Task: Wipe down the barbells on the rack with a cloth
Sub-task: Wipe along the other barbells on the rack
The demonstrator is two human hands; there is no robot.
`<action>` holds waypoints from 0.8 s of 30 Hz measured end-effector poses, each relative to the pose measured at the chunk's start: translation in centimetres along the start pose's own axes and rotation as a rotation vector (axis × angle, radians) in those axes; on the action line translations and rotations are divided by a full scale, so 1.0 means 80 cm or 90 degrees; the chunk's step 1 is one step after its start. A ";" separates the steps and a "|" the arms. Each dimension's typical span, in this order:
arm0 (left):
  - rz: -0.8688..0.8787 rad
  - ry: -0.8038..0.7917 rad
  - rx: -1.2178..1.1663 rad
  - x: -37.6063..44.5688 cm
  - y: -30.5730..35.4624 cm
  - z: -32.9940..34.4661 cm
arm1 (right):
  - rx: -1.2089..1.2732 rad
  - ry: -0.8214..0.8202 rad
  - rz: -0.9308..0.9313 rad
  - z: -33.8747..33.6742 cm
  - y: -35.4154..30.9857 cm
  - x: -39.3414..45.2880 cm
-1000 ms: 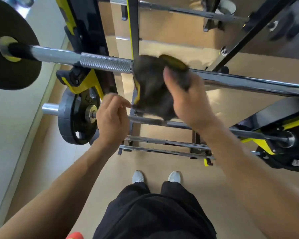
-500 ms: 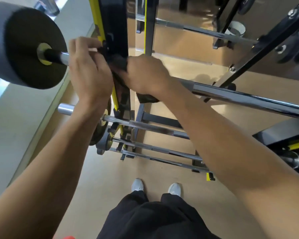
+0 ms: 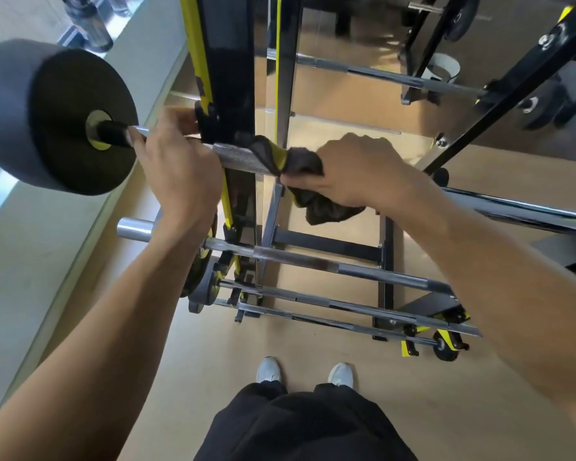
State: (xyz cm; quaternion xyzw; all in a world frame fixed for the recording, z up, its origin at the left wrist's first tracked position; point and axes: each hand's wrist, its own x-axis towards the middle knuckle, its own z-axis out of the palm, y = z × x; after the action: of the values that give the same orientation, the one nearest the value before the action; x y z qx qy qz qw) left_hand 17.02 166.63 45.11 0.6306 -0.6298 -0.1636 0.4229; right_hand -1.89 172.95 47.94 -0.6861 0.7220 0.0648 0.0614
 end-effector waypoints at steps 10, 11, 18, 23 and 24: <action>-0.018 -0.007 -0.097 0.001 0.001 0.003 | -0.013 0.195 -0.125 0.019 -0.110 0.065; -0.005 -0.011 -0.085 -0.001 0.001 0.003 | 0.003 0.187 -0.132 0.020 -0.099 0.058; -0.009 -0.007 -0.100 0.002 -0.008 0.007 | 0.047 -0.070 0.005 0.007 0.019 -0.011; -0.081 0.000 -0.293 0.003 -0.009 0.009 | 0.063 -0.053 0.001 -0.006 -0.015 0.006; -0.100 0.003 -0.321 0.002 -0.008 0.009 | 0.072 -0.043 -0.010 -0.008 -0.028 0.014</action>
State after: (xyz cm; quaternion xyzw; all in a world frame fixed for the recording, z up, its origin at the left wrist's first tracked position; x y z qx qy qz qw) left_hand 16.96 166.13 44.28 0.5527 -0.5171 -0.3462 0.5543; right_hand 0.29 171.64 48.32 -0.6846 0.7166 0.0468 0.1248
